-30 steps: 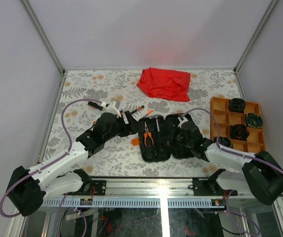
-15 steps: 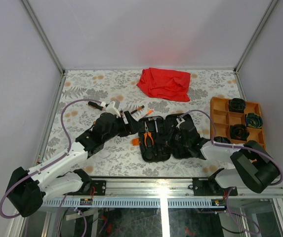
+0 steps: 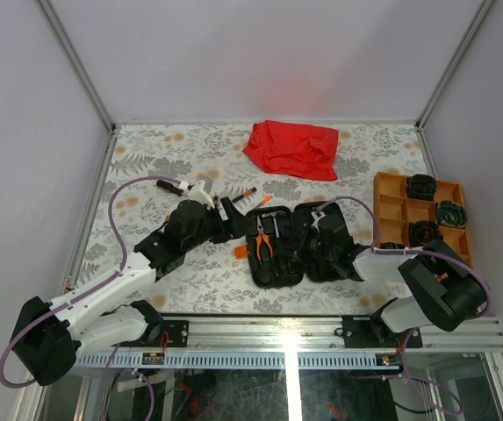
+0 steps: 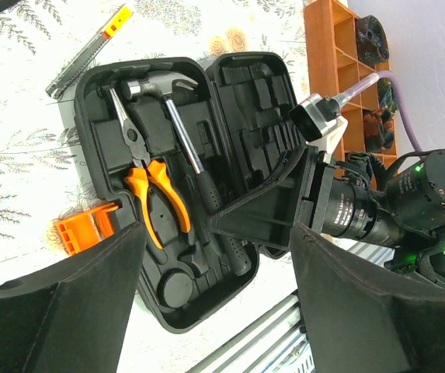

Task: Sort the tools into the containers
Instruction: Place the hammer in the storage box.

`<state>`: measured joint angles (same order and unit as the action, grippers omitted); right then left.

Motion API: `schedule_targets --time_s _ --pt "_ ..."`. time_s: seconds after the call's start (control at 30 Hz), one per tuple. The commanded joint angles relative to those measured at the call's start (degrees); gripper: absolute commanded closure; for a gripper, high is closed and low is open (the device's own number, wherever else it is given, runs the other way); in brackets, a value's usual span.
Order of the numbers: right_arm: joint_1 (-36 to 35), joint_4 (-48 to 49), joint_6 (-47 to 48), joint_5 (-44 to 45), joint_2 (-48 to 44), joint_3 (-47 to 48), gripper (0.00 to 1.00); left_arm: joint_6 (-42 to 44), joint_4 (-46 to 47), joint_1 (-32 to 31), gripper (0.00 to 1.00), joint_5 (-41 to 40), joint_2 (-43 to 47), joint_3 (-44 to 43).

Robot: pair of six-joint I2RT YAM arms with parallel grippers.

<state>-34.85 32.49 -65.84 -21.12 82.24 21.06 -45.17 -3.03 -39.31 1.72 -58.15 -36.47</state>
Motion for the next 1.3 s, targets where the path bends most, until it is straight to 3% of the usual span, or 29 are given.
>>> schedule_targets --time_s 0.0,0.13,0.47,0.73,1.03,1.27 --pt "0.4 3.3 1.8 -1.2 -2.6 0.7 0.82 -0.3 3.6 0.2 0.27 0.9 0.4 0.9" --pt "0.4 0.5 3.1 -0.9 -4.0 0.8 0.66 -0.5 4.2 0.3 0.27 1.1 -0.1 0.9" --pt "0.3 -6.2 6.4 -2.0 -7.8 1.0 0.51 -1.1 5.0 0.3 0.27 1.8 -0.3 1.4" --pt "0.3 -11.7 10.0 -1.7 -10.1 2.3 0.52 -1.3 5.7 0.3 0.27 2.5 -1.7 0.8" --pt "0.3 -30.6 21.7 7.2 -15.2 9.3 0.51 -0.5 3.4 0.4 0.27 0.8 -3.2 0.0" --pt "0.3 -34.6 26.1 8.3 -14.8 13.3 0.56 1.2 0.7 0.4 0.3 -1.5 -4.6 0.0"
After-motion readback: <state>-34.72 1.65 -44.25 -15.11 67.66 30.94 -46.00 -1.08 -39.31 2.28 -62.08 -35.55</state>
